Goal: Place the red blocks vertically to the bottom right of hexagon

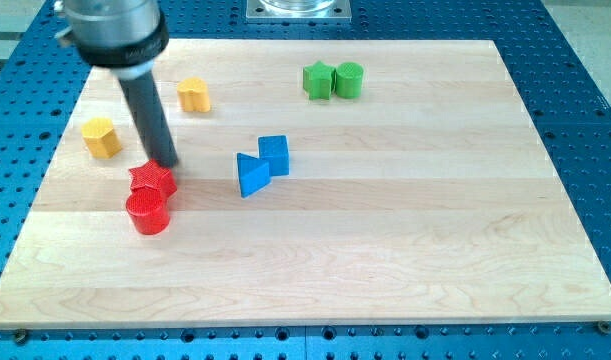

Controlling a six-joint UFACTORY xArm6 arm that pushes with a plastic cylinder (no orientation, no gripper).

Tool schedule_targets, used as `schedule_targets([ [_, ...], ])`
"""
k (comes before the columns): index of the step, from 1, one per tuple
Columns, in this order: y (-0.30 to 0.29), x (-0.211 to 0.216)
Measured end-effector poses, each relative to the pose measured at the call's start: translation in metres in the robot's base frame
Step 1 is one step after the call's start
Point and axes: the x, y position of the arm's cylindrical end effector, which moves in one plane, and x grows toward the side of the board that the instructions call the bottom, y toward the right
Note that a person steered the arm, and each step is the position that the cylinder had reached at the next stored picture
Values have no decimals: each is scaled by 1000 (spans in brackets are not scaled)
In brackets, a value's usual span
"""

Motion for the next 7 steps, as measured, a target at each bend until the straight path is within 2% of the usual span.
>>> schedule_targets([
  [1, 2, 65],
  [2, 2, 70],
  [4, 59, 67],
  [5, 97, 94],
  [6, 104, 144],
  [7, 104, 162],
])
